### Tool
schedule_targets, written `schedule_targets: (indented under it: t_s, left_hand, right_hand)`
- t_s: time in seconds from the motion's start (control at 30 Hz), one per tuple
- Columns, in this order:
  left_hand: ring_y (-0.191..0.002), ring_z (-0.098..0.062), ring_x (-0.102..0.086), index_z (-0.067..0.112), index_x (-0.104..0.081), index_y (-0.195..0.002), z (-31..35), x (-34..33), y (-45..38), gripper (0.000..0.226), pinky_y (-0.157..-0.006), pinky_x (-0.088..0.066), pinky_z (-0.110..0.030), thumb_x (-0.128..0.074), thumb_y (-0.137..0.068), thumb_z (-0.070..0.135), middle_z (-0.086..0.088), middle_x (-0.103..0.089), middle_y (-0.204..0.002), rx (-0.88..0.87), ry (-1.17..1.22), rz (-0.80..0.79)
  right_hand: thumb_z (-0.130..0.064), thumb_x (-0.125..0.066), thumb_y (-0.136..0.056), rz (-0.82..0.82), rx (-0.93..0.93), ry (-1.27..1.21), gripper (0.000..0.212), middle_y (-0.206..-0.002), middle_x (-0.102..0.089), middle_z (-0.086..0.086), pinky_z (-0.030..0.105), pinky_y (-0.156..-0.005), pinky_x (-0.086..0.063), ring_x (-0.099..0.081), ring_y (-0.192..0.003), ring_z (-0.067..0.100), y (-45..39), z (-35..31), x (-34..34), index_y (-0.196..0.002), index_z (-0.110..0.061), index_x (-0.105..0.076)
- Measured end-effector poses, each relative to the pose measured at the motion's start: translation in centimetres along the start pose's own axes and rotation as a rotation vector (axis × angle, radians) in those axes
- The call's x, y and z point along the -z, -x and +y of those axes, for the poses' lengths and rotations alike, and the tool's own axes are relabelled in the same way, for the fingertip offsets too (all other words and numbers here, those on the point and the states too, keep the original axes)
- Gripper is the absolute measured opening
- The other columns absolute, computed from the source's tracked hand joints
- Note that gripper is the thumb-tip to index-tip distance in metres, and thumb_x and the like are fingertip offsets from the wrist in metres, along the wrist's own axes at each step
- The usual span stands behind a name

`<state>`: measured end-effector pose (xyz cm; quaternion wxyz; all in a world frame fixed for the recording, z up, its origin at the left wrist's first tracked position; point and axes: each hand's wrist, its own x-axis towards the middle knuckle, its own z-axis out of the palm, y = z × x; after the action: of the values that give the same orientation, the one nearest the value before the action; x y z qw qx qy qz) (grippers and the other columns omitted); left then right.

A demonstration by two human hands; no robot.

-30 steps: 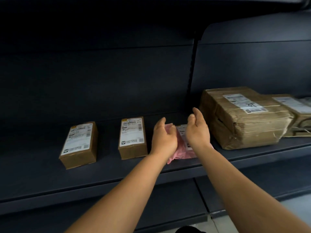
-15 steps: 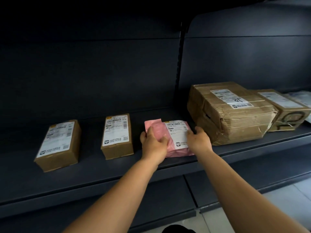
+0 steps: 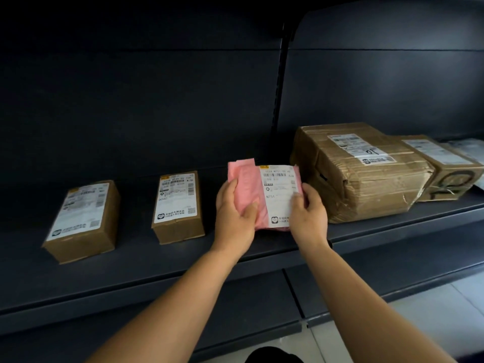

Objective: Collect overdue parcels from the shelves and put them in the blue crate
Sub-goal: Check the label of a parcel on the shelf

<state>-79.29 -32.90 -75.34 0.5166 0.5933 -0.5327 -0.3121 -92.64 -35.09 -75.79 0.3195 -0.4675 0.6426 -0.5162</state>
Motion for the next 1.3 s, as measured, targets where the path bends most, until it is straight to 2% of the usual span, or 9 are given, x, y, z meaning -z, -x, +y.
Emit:
schedule_targets:
  t_s: [0.07, 0.17, 0.23, 0.43, 0.7, 0.9, 1.0, 1.13, 1.3]
  left_hand:
    - [-0.13, 0.006, -0.023, 0.022, -0.028, -0.149, 0.1, 0.2, -0.1, 0.063, -0.101, -0.022, -0.003, -0.059, -0.094, 0.015, 0.01, -0.022, -0.152, -0.049, 0.008, 0.014]
    - [-0.125, 0.011, -0.02, 0.021, -0.029, -0.148, 0.2, 0.3, -0.2, 0.062, -0.088, -0.017, 0.012, -0.059, -0.094, 0.013, 0.012, -0.022, -0.15, -0.09, 0.015, 0.045]
    - [-0.127, 0.011, -0.019, 0.021, -0.029, -0.149, 0.2, 0.4, -0.3, 0.063, -0.089, -0.015, 0.013, -0.058, -0.094, 0.012, 0.01, -0.021, -0.154, -0.096, 0.011, 0.05]
    - [-0.128, 0.009, -0.02, 0.019, -0.029, -0.148, 0.5, 0.6, -0.4, 0.064, -0.093, -0.012, 0.012, -0.058, -0.093, 0.009, 0.005, -0.022, -0.154, -0.122, -0.009, 0.066]
    - [-0.126, 0.007, -0.019, 0.017, -0.025, -0.151, 0.6, 0.7, -0.5, 0.065, -0.083, -0.014, 0.015, -0.056, -0.095, 0.011, 0.005, -0.018, -0.156, -0.059, -0.015, 0.029]
    - [-0.144, -0.012, -0.019, 0.02, -0.015, -0.154, 0.7, 0.5, -1.0, 0.068, -0.101, -0.018, -0.014, -0.053, -0.097, 0.018, 0.004, -0.008, -0.16, 0.062, -0.05, -0.031]
    - [-0.145, -0.015, -0.016, 0.021, -0.013, -0.154, 0.9, 0.5, -1.4, 0.07, -0.099, -0.016, -0.014, -0.053, -0.097, 0.02, 0.001, -0.001, -0.161, 0.105, -0.073, -0.055]
    - [-0.146, -0.017, -0.016, 0.019, -0.01, -0.154, 1.2, 0.5, -1.8, 0.071, -0.104, -0.015, -0.015, -0.053, -0.097, 0.02, 0.0, 0.003, -0.162, 0.124, -0.118, -0.091]
    - [-0.148, -0.019, -0.011, 0.016, -0.006, -0.154, 1.8, 0.7, -1.9, 0.072, -0.118, -0.016, -0.03, -0.051, -0.098, 0.019, 0.001, 0.005, -0.162, 0.051, -0.197, -0.109]
  right_hand:
    - [-0.025, -0.045, -0.101, 0.02, 0.035, -0.054, 0.042, -0.12, -0.058, -0.005, 0.015, -0.069, -0.045, -0.059, -0.099, 0.009, 0.3, -0.3, 0.0, -0.143, -0.021, -0.044]
    - [-0.027, -0.047, -0.1, 0.028, 0.06, -0.1, 0.042, -0.127, -0.059, -0.005, 0.026, -0.083, -0.053, -0.06, -0.108, 0.011, 0.5, -0.6, -0.1, -0.142, -0.023, -0.045]
    - [-0.028, -0.048, -0.099, 0.028, 0.06, -0.114, 0.045, -0.132, -0.057, -0.004, 0.03, -0.09, -0.052, -0.059, -0.112, 0.011, 0.5, -0.8, -0.2, -0.144, -0.023, -0.043]
    - [-0.027, -0.048, -0.1, 0.032, 0.067, -0.133, 0.046, -0.131, -0.056, -0.006, 0.017, -0.081, -0.045, -0.056, -0.11, 0.007, 0.4, -1.1, -0.2, -0.145, -0.021, -0.042]
    - [-0.03, -0.048, -0.1, 0.011, 0.032, -0.103, 0.046, -0.128, -0.061, -0.004, 0.038, -0.09, -0.056, -0.063, -0.108, 0.013, 0.0, -0.8, -0.3, -0.145, -0.025, -0.043]
    - [-0.021, -0.043, -0.101, -0.03, -0.007, -0.019, 0.045, -0.125, -0.059, -0.003, 0.031, -0.079, -0.055, -0.064, -0.096, 0.014, -0.7, -1.1, -0.1, -0.145, -0.021, -0.042]
    - [-0.018, -0.042, -0.1, -0.032, -0.02, 0.025, 0.045, -0.135, -0.055, 0.0, 0.037, -0.093, -0.052, -0.061, -0.106, 0.017, -0.8, -1.1, -0.2, -0.145, -0.02, -0.044]
    - [-0.016, -0.041, -0.101, -0.046, -0.02, 0.069, 0.044, -0.145, -0.049, 0.002, 0.033, -0.109, -0.039, -0.049, -0.129, 0.02, -0.6, -1.6, -0.4, -0.145, -0.017, -0.043]
    - [-0.017, -0.04, -0.102, 0.001, 0.013, 0.113, 0.044, -0.148, -0.047, 0.003, 0.031, -0.113, -0.034, -0.043, -0.135, 0.019, 0.0, -2.8, -0.4, -0.145, -0.015, -0.043]
